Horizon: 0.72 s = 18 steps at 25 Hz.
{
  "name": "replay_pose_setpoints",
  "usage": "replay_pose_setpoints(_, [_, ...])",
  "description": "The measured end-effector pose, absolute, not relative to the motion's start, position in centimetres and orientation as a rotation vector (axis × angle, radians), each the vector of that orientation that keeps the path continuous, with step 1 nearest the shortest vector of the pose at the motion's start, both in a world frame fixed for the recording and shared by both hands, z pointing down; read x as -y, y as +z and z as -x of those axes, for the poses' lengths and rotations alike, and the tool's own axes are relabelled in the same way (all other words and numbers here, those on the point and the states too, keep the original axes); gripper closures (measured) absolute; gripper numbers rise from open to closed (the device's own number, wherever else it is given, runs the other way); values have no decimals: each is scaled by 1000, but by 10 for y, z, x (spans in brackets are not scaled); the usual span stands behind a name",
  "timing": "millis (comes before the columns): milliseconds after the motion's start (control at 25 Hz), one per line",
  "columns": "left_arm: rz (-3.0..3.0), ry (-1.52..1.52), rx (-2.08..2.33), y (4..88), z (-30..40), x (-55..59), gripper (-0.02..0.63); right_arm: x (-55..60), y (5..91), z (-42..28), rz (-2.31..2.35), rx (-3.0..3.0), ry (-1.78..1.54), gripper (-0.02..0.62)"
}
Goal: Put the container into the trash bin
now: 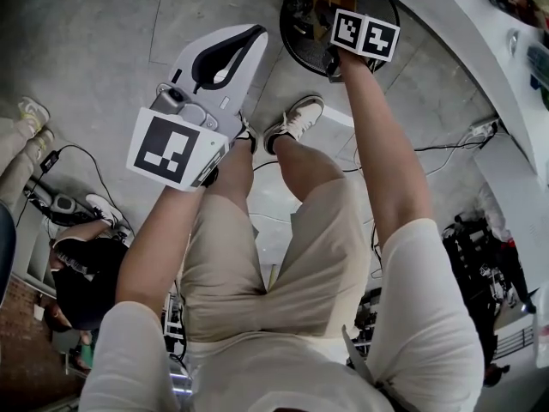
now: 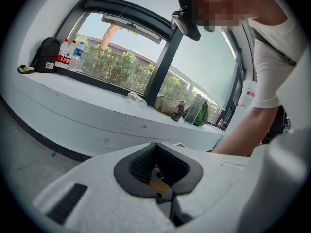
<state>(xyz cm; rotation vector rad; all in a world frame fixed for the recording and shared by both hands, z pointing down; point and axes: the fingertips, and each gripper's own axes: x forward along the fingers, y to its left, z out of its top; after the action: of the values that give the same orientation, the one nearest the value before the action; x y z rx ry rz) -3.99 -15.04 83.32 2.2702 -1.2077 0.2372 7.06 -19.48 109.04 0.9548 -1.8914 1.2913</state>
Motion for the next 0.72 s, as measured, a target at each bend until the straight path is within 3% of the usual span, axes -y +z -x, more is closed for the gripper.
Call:
replay_pose_setpoints(80, [-2274, 241, 1207, 833, 44, 147, 588, 196, 1091, -69, -948, 1896, 1323, 571])
replay_pose_setpoints(160, [-2271, 251, 1207, 834, 49, 141, 588, 193, 1092, -64, -927, 1904, 1357, 497])
replay_pose_setpoints(360, [-2259, 253, 1224, 827, 62, 137, 588, 194, 1081, -68, -965, 1903, 1281, 413])
replay_pose_setpoints(720, [-2283, 232, 1223, 785, 58, 132, 588, 198, 1020, -79, -1031, 1937, 1234, 382])
